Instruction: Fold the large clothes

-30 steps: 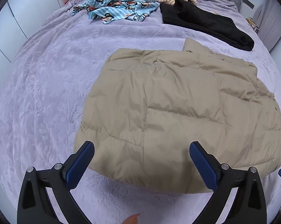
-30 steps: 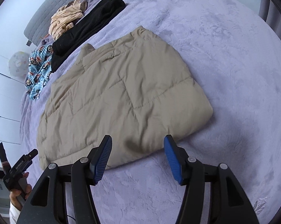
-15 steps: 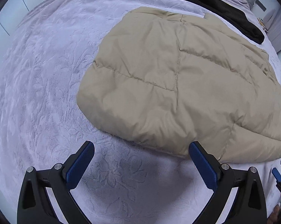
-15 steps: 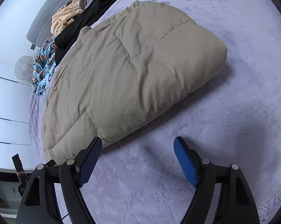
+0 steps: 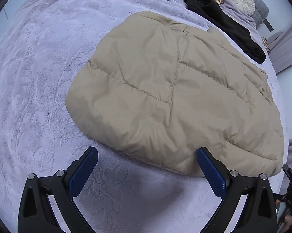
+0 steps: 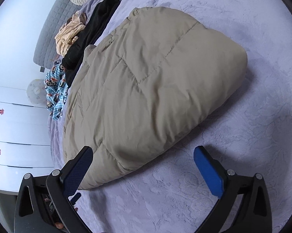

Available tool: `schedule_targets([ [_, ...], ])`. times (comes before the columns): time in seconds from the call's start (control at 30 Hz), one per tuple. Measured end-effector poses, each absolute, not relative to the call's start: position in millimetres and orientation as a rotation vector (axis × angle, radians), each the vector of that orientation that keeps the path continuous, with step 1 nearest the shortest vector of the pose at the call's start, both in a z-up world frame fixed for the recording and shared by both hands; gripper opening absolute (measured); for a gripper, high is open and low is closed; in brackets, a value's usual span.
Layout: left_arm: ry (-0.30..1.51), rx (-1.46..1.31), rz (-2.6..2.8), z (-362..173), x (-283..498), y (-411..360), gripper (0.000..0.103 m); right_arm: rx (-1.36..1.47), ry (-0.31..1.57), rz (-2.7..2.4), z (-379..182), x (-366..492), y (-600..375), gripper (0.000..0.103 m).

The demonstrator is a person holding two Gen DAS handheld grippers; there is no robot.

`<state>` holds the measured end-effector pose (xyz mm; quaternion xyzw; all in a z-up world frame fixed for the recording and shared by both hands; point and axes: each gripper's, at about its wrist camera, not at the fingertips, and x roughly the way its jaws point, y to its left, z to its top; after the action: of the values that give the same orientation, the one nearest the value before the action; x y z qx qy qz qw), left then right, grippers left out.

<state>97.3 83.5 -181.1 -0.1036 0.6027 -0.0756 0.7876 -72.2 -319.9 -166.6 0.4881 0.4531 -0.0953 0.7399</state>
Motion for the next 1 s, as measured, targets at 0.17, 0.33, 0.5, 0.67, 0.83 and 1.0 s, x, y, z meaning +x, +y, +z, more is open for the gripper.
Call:
schedule_targets([
  [0.17,1.328,-0.485,-0.291,-190,96,103,0.102,1.186,0.986,-0.180,-180,-73,-327,0.103],
  [0.33,1.315,-0.661,-0.312,-205,99,124,0.102,1.264,0.965,-0.156,-191,-74,-335,0.103],
  [0.5,1.331,-0.726,-0.328,-223,121,122,0.102,1.348,0.932,-0.130,-203,-69,-340,0.103],
  [0.67,1.287,-0.739,-0.328,-224,149,108,0.102,1.413,0.894,-0.080,-212,-49,-341,0.103],
  [0.83,1.280,-0.747,-0.247,-241,163,103,0.089,1.419,0.893,-0.046,-220,-20,-339,0.103],
  [1.0,1.224,-0.705,-0.283,-224,163,104,0.033,1.415,0.895,-0.070,-223,-16,-337,0.099],
])
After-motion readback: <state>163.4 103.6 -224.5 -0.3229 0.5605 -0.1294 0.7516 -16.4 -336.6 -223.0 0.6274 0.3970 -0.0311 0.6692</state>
